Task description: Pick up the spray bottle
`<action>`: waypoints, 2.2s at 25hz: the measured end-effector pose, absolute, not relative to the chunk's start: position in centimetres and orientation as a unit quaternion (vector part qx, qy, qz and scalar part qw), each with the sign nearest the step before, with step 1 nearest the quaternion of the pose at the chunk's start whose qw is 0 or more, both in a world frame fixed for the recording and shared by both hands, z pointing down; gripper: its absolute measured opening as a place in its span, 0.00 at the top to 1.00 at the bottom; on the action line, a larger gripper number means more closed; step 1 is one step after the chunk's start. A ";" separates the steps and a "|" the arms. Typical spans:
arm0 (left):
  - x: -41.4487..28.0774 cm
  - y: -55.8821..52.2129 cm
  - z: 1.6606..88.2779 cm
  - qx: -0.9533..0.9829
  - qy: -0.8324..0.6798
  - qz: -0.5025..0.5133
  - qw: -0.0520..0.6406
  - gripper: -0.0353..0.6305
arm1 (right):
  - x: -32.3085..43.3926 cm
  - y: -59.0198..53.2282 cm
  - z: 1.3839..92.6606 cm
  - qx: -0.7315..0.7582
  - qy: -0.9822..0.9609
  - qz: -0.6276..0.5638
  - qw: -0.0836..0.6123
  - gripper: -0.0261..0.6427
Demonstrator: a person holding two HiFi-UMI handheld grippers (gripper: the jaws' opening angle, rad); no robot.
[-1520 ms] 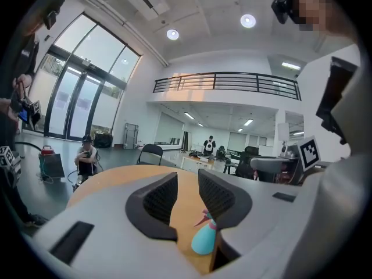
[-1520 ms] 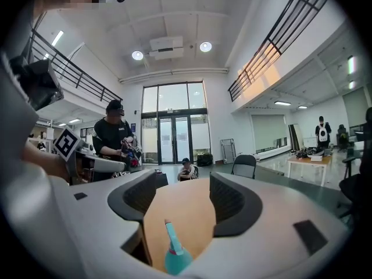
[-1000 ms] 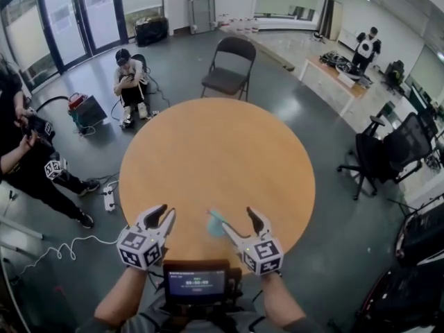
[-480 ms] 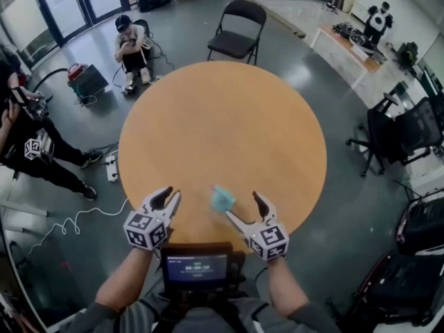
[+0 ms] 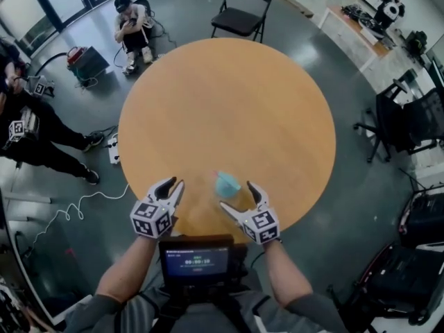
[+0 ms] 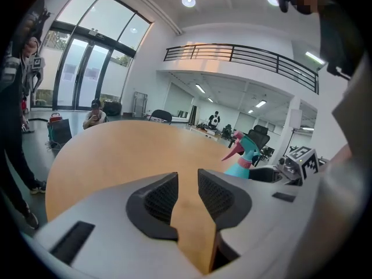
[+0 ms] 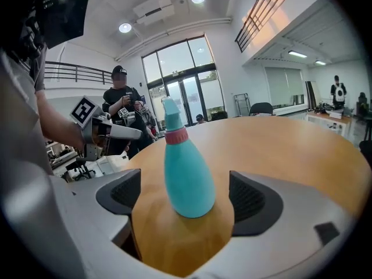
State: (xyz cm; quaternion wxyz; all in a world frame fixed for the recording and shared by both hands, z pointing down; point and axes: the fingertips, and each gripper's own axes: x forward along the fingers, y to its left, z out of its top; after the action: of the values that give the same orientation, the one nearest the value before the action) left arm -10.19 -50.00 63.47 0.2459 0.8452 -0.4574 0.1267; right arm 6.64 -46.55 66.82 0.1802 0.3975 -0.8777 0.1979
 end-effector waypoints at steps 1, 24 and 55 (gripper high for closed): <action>-10.2 -49.9 64.0 0.844 -0.456 0.130 0.250 0.79 | 6.5 -46.6 67.3 0.396 -0.877 0.200 0.183 0.26; -10.6 -51.5 68.5 0.837 -0.441 0.161 0.282 0.93 | 3.2 -50.2 70.3 0.410 -0.871 0.187 0.197 0.26; -11.9 -53.5 63.9 0.851 -0.439 0.115 0.264 0.95 | 2.4 -52.0 64.7 0.431 -0.873 0.150 0.169 0.30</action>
State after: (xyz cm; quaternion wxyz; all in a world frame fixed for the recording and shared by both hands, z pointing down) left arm -11.88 -53.48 63.92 0.2637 0.8513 -0.4388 0.1149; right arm 2.41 -51.98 64.70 0.1691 0.4314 -0.8734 0.1501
